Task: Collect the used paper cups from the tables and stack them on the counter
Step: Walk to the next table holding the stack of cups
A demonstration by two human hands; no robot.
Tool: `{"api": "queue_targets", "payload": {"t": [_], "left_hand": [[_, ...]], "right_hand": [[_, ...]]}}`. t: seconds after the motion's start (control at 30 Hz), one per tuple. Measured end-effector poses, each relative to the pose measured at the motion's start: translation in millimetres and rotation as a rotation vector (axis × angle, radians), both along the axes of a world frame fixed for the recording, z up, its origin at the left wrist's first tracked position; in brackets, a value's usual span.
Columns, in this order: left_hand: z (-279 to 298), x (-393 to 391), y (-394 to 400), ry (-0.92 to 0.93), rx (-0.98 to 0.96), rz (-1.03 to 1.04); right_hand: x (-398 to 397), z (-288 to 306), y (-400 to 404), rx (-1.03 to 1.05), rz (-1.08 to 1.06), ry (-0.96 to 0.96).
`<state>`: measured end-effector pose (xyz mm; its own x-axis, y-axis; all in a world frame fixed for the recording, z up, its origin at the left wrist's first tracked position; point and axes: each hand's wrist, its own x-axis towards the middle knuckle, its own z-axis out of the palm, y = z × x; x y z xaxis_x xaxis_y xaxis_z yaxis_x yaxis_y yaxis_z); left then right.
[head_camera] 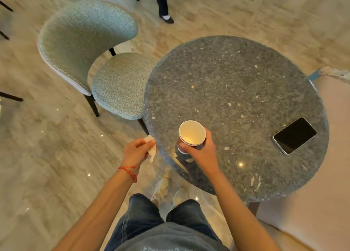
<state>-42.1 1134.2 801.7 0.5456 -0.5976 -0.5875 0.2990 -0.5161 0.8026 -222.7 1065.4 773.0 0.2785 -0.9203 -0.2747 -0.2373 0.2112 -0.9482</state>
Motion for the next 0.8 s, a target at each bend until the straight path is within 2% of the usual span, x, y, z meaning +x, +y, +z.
{"api": "queue_targets", "payload": {"t": [0.4,0.8], "left_hand": [[4.4,69.3,90.2,0.110,-0.096,0.427],[4.3,172.4,206.0,0.062,-0.085,0.697]], "right_hand": [[101.0,6.4,32.9,-0.034,0.373,-0.035],[248.2,15.2,106.1,-0.123,0.664,-0.009]]}}
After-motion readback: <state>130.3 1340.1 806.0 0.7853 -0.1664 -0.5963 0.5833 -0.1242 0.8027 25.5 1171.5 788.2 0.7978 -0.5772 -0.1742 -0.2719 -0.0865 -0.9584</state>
